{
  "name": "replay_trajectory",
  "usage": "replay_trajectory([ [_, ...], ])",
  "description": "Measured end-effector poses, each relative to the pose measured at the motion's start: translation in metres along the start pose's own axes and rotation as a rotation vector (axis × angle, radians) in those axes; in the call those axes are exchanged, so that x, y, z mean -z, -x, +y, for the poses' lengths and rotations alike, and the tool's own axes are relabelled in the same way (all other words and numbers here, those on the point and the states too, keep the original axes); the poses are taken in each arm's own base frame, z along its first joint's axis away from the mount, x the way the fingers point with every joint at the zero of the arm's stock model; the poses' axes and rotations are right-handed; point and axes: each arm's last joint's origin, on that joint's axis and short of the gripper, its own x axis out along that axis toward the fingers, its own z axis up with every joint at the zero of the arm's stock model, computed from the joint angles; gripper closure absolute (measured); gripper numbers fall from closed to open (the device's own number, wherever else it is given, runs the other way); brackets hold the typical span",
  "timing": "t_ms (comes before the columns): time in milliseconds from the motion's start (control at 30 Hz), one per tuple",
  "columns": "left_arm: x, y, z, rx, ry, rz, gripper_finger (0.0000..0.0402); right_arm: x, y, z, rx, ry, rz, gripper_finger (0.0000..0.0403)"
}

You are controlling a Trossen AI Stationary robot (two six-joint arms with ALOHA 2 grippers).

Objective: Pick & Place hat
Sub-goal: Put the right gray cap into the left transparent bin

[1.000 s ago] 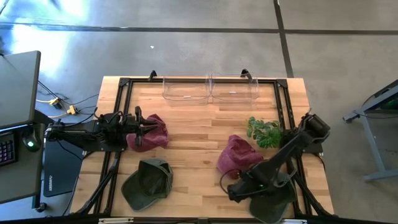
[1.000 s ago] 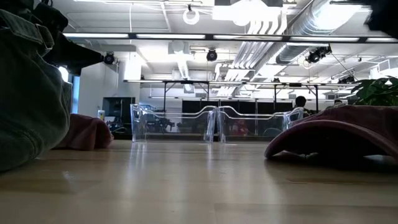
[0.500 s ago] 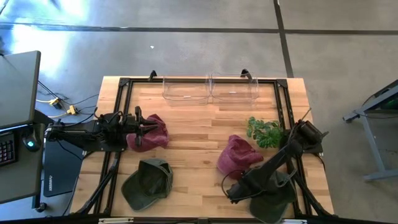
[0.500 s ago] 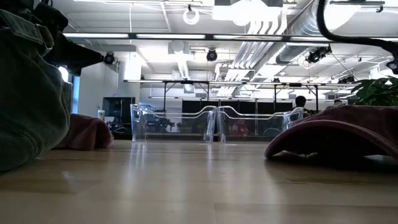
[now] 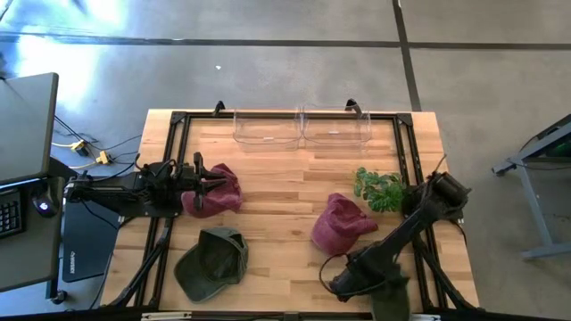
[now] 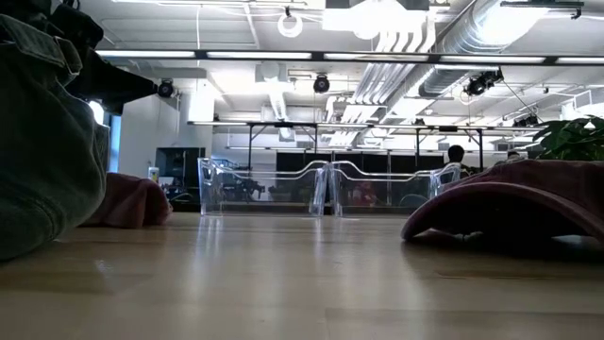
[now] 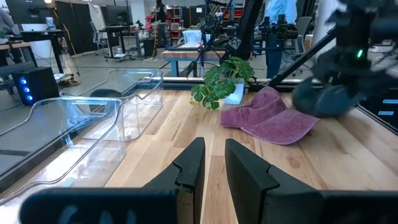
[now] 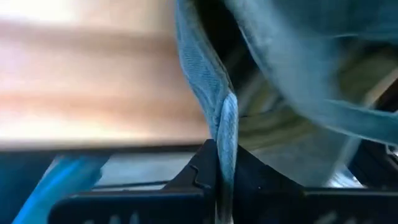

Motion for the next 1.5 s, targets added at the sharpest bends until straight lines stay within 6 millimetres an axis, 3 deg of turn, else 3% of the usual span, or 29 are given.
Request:
replay_trajectory([
  [167, 0.000, 0.000, 0.000, 0.000, 0.000, 0.000, 0.0342, 0.023, 0.072, -0.016, -0.184, 0.158, -0.026, 0.0378],
  [300, 0.000, 0.000, 0.000, 0.000, 0.000, -0.001, 0.0342, 0.031, 0.135, -0.038, -0.501, 0.379, -0.174, 0.0394],
  [433, 0.000, 0.000, 0.000, 0.000, 0.000, 0.000, 0.0342, 0.021, 0.187, -0.055, -0.830, 0.555, -0.441, 0.0381],
  [600, 0.000, 0.000, 0.000, 0.000, 0.000, -0.001, 0.0342, -0.004, 0.225, -0.057, -1.163, 0.735, -0.900, 0.0395],
  [733, 0.000, 0.000, 0.000, 0.000, 0.000, 0.000, 0.0342, -0.041, 0.210, -0.046, -1.311, 0.792, -1.031, 0.0387],
  [867, 0.000, 0.000, 0.000, 0.000, 0.000, -0.001, 0.0342, -0.090, 0.163, -0.035, -1.466, 0.717, -1.015, 0.0392],
  [1033, 0.000, 0.000, 0.000, 0.000, 0.000, -0.003, 0.0342, -0.132, 0.115, -0.044, -1.617, 0.512, -0.988, 0.0392],
  [1100, -0.001, 0.000, 0.000, 0.000, 0.003, -0.008, 0.0342, -0.138, 0.105, -0.049, -1.647, 0.463, -0.964, 0.0387],
  [1233, -0.009, 0.000, 0.000, -0.004, 0.053, -0.101, 0.0342, -0.136, 0.107, -0.052, -1.708, 0.455, -0.951, 0.0393],
  [1500, -0.047, 0.013, 0.006, 0.008, 0.643, -0.539, 0.0342, -0.125, 0.122, -0.045, -1.717, 0.535, -0.978, 0.0384],
])
